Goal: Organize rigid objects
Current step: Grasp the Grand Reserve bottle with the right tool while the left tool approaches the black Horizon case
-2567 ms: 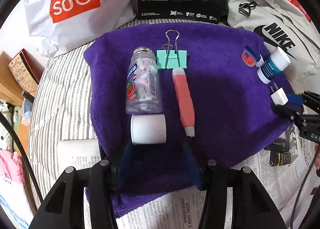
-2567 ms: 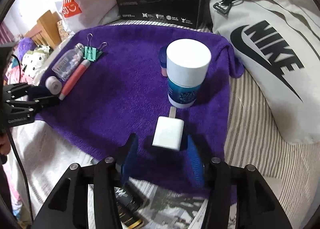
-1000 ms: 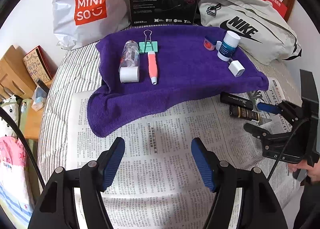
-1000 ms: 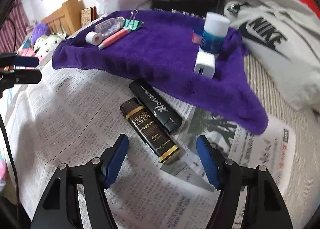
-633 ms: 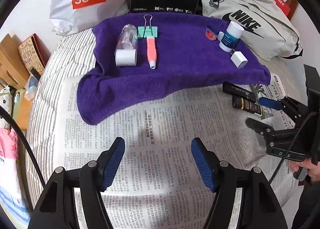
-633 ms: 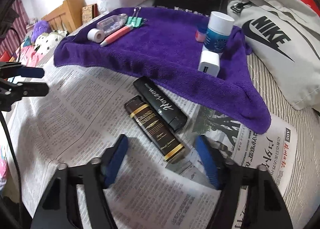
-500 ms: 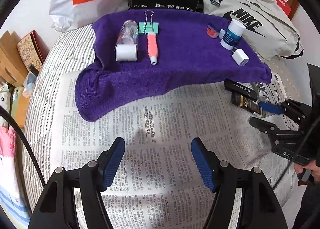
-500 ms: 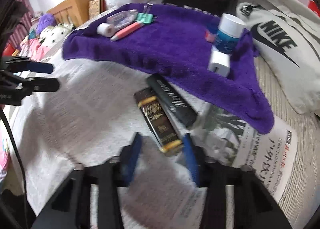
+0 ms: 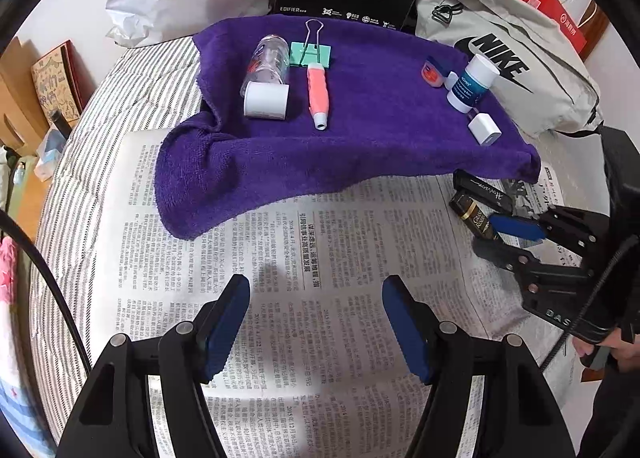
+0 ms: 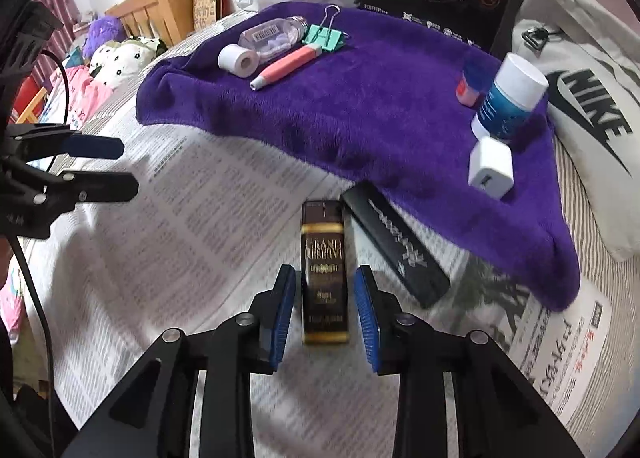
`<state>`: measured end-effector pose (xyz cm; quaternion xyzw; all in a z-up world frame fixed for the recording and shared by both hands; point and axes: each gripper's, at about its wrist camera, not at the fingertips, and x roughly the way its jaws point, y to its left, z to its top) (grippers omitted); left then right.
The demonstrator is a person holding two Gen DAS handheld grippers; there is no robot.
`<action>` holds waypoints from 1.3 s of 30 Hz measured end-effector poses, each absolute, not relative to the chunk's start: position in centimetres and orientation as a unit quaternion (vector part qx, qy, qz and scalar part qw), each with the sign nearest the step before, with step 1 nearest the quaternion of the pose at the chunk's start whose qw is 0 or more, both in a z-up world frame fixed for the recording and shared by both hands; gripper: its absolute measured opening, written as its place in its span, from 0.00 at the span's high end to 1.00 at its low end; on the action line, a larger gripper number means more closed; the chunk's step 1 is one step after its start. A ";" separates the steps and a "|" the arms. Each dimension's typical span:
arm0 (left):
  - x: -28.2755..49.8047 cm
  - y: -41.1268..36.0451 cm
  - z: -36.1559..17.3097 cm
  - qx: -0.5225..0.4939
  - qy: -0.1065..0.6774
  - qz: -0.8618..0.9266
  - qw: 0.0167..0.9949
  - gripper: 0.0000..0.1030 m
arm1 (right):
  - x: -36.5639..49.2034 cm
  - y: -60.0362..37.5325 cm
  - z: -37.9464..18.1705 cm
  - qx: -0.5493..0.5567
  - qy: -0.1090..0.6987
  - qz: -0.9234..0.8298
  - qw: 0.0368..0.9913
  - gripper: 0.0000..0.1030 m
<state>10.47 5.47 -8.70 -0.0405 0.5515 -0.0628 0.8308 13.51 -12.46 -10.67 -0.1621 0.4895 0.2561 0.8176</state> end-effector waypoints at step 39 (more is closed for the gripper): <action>10.5 0.1 -7.9 -0.014 0.555 -0.080 0.828 0.35 | 10.1 -20.2 -10.5 -0.089 0.502 0.204 0.836 0.77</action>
